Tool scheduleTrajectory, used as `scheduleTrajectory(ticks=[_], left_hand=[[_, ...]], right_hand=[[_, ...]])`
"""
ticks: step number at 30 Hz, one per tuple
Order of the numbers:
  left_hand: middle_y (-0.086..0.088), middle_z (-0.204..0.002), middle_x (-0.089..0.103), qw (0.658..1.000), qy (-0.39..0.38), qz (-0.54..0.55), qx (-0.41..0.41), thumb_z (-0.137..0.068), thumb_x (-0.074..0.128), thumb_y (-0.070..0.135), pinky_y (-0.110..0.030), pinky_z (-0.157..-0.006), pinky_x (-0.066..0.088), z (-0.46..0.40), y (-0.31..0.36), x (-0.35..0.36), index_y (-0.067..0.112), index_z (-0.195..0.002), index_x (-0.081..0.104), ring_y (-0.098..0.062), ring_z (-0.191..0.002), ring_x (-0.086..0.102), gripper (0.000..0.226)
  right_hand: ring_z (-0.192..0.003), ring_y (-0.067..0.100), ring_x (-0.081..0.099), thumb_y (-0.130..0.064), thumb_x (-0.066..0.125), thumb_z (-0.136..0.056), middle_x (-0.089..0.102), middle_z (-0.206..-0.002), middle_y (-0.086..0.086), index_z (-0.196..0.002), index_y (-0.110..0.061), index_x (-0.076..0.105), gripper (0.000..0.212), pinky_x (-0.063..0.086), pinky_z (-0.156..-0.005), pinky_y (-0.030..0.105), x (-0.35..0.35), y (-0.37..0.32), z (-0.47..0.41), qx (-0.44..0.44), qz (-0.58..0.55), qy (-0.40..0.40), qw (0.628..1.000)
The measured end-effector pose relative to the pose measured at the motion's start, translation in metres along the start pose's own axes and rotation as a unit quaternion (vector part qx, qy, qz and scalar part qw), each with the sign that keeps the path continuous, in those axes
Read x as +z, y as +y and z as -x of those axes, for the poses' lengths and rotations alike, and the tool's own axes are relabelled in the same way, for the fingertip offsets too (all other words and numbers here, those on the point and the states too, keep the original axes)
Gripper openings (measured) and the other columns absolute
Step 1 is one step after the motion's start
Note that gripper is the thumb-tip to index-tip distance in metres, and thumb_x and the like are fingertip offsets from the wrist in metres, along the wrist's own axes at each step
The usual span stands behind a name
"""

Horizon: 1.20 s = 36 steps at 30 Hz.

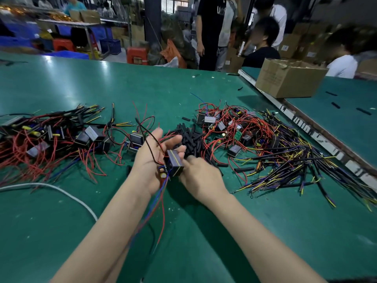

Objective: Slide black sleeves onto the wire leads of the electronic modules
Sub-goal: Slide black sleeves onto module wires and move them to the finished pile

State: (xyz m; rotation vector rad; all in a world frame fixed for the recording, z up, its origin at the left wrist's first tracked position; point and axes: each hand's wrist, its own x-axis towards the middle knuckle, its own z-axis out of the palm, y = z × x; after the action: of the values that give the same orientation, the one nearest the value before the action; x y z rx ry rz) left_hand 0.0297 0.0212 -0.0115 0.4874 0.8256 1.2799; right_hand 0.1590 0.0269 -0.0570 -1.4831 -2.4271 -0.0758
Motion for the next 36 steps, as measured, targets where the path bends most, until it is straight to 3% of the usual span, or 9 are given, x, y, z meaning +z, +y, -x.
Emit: scheduleTrajectory(ticks=[2, 4, 9, 15, 22, 25, 30, 33, 36], left_hand=[[-0.004, -0.053, 0.065, 1.000, -0.004, 0.019, -0.009, -0.098, 0.039, 0.038, -0.016, -0.042, 0.048, -0.006, -0.008, 0.000, 0.010, -0.050, 0.072, -0.012, -0.043, 0.061, 0.064], [-0.002, -0.052, 0.065, 1.000, -0.005, 0.014, -0.014, -0.098, 0.040, 0.035, -0.016, -0.042, 0.049, -0.009, -0.017, 0.000, 0.015, -0.044, 0.071, -0.012, -0.042, 0.060, 0.065], [0.000, -0.061, 0.066, 0.998, -0.003, -0.046, -0.044, -0.095, 0.050, 0.032, -0.021, -0.042, 0.049, -0.006, -0.029, 0.003, 0.017, -0.100, 0.060, -0.014, -0.043, 0.059, 0.019], [-0.002, -0.068, 0.064, 0.998, -0.014, -0.059, -0.029, -0.096, 0.050, 0.033, -0.022, -0.046, 0.051, -0.008, -0.030, -0.004, 0.012, -0.136, 0.045, -0.013, -0.048, 0.060, 0.045], [-0.006, -0.070, 0.064, 0.997, -0.060, -0.036, 0.016, -0.098, 0.040, 0.034, -0.026, -0.053, 0.053, -0.008, -0.033, -0.008, 0.014, -0.101, 0.041, -0.016, -0.056, 0.064, 0.020], [-0.008, -0.081, 0.063, 0.993, -0.069, -0.087, 0.031, -0.089, 0.055, 0.039, -0.026, -0.056, 0.054, -0.011, -0.037, -0.009, 0.009, -0.111, 0.036, -0.016, -0.063, 0.065, 0.042], [-0.005, -0.101, 0.059, 0.964, -0.113, -0.216, 0.105, -0.066, 0.069, 0.013, -0.023, -0.068, 0.052, -0.008, -0.047, -0.017, 0.029, -0.105, 0.031, -0.010, -0.080, 0.065, 0.057], [-0.007, -0.099, 0.057, 0.953, -0.120, -0.237, 0.147, -0.078, 0.062, -0.012, -0.021, -0.069, 0.054, -0.009, -0.050, -0.018, 0.028, -0.106, 0.030, -0.010, -0.079, 0.068, 0.059], [-0.008, -0.090, 0.063, 0.958, -0.125, -0.193, 0.171, -0.092, 0.045, -0.014, -0.030, -0.070, 0.057, -0.008, -0.049, -0.013, 0.029, -0.110, 0.033, -0.019, -0.074, 0.069, 0.048]], right_hand=[[-0.106, 0.026, 0.047, -0.034, 0.046, -0.096, 0.050, -0.109, 0.004, -0.116, -0.019, 0.053, 0.026, 0.039, -0.066, 0.035, -0.002, 0.015, -0.002, 0.023, -0.008, 0.016, 1.000], [-0.106, 0.025, 0.047, -0.032, 0.052, -0.094, 0.051, -0.107, 0.002, -0.113, -0.021, 0.056, 0.023, 0.044, -0.071, 0.035, -0.004, 0.028, -0.001, 0.045, -0.045, 0.051, 0.997], [-0.105, 0.030, 0.048, -0.022, 0.053, -0.093, 0.057, -0.109, 0.009, -0.108, -0.015, 0.063, 0.020, 0.041, -0.082, 0.036, -0.012, 0.066, -0.018, 0.167, -0.104, 0.163, 0.967], [-0.125, 0.029, 0.033, -0.031, 0.049, -0.094, 0.040, -0.139, 0.000, -0.128, -0.031, 0.057, 0.034, 0.033, -0.098, 0.044, -0.022, 0.110, -0.034, 0.164, 0.102, 0.025, 0.981], [-0.114, 0.032, 0.050, -0.048, 0.050, -0.090, 0.064, -0.115, 0.009, -0.112, -0.024, 0.064, 0.036, 0.031, -0.095, 0.045, -0.043, 0.136, -0.041, 0.388, 0.150, -0.028, 0.909], [-0.100, 0.031, 0.060, -0.050, 0.044, -0.093, 0.070, -0.095, 0.008, -0.117, -0.021, 0.050, 0.039, 0.030, -0.093, 0.046, -0.045, 0.139, -0.044, 0.365, 0.094, 0.019, 0.926], [-0.115, 0.033, 0.052, -0.054, 0.047, -0.094, 0.064, -0.114, 0.009, -0.111, -0.025, 0.055, 0.035, 0.028, -0.100, 0.051, -0.048, 0.138, -0.044, 0.369, 0.042, -0.059, 0.926], [-0.111, 0.032, 0.054, -0.048, 0.047, -0.096, 0.064, -0.110, 0.007, -0.105, -0.023, 0.060, 0.030, 0.033, -0.098, 0.047, -0.062, 0.141, -0.048, 0.376, -0.032, 0.039, 0.925], [-0.103, 0.031, 0.057, -0.050, 0.046, -0.096, 0.066, -0.106, 0.007, -0.102, -0.022, 0.062, 0.032, 0.042, -0.094, 0.044, -0.071, 0.147, -0.050, 0.347, -0.066, 0.096, 0.931]])
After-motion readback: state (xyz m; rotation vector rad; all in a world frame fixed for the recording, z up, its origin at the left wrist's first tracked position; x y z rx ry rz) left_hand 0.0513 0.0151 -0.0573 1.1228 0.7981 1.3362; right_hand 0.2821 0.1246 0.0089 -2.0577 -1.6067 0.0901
